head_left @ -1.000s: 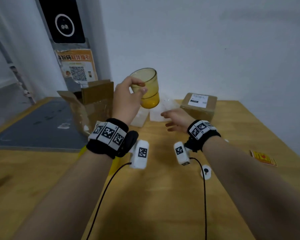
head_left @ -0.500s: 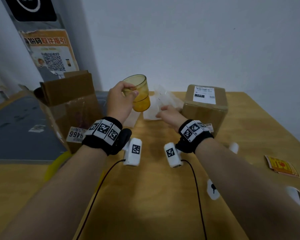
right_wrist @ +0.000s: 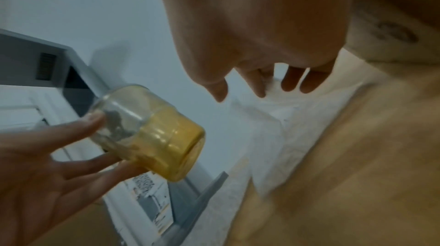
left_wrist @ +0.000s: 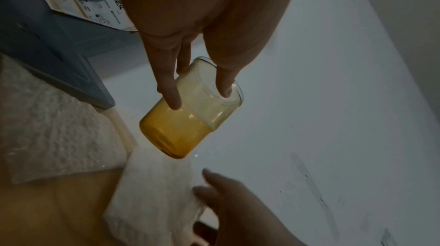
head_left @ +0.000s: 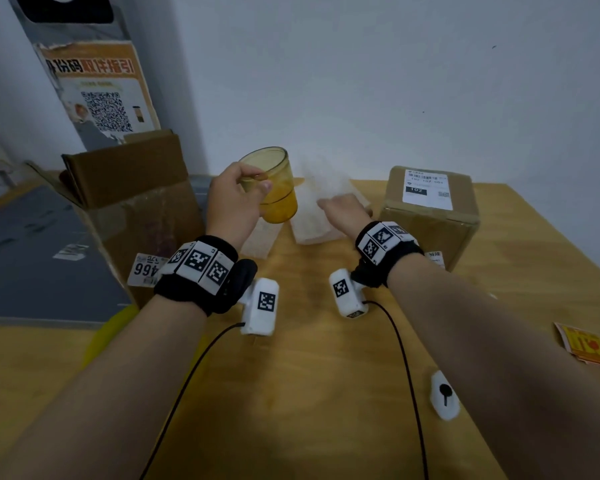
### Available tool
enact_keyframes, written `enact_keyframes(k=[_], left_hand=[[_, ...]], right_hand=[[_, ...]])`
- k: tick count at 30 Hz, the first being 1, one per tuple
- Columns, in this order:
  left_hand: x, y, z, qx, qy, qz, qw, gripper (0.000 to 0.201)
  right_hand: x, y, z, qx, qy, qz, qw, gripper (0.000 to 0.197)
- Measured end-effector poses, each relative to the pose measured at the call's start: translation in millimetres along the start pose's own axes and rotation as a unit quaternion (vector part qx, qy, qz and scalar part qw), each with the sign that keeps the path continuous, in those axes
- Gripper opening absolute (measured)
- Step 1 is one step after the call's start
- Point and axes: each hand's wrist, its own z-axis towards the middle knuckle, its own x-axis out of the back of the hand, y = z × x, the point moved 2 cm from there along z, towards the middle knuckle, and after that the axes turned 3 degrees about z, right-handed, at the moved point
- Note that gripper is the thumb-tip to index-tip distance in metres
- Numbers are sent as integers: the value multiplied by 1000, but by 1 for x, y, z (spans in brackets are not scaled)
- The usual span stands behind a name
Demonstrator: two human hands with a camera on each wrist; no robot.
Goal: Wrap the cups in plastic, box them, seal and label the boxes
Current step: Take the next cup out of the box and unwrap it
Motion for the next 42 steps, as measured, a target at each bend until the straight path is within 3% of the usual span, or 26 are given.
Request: enact_keyframes(k=[3,8,11,19,21,23,26,29,31,35,42], left_hand=[[4,9,-8,-2,7,-12,1000,20],[17,34,-33,-4,1,-25,1000,17],[26,51,-52,9,-6,-39,999,17],[55,78,-106,36,-12,-69,997,18],[61,81,-119,43,-15,-75,996,17],[66,82,-130,53,-14,-81,995,16],[71,84,-139,57,-11,-78,995,14],[73,86,-139,55,-12,-67,996,12],[72,89,-135,49,-18,-58,997,14],[68,84,-119,41,-23,-43,998,16],[39,57,-71,51,-37,-27,998,15]], right_hand=[[17,-16,-32,72,38,108,991,55],[53,-36,-84,179,129,262,939,29],[70,-35,-110,162,147,354,909,18],[90,2,-190,30,46,561,826,26],[91,18,-209,-12,36,538,842,20],[89,36,-228,-69,-25,445,893,18],[85,52,-250,-137,-144,210,957,32],[84,49,-246,-103,-147,-6,984,56],[83,38,-236,-52,-123,-22,991,60],[74,14,-208,-3,-116,54,992,51],[33,8,-108,-36,-130,103,986,68]])
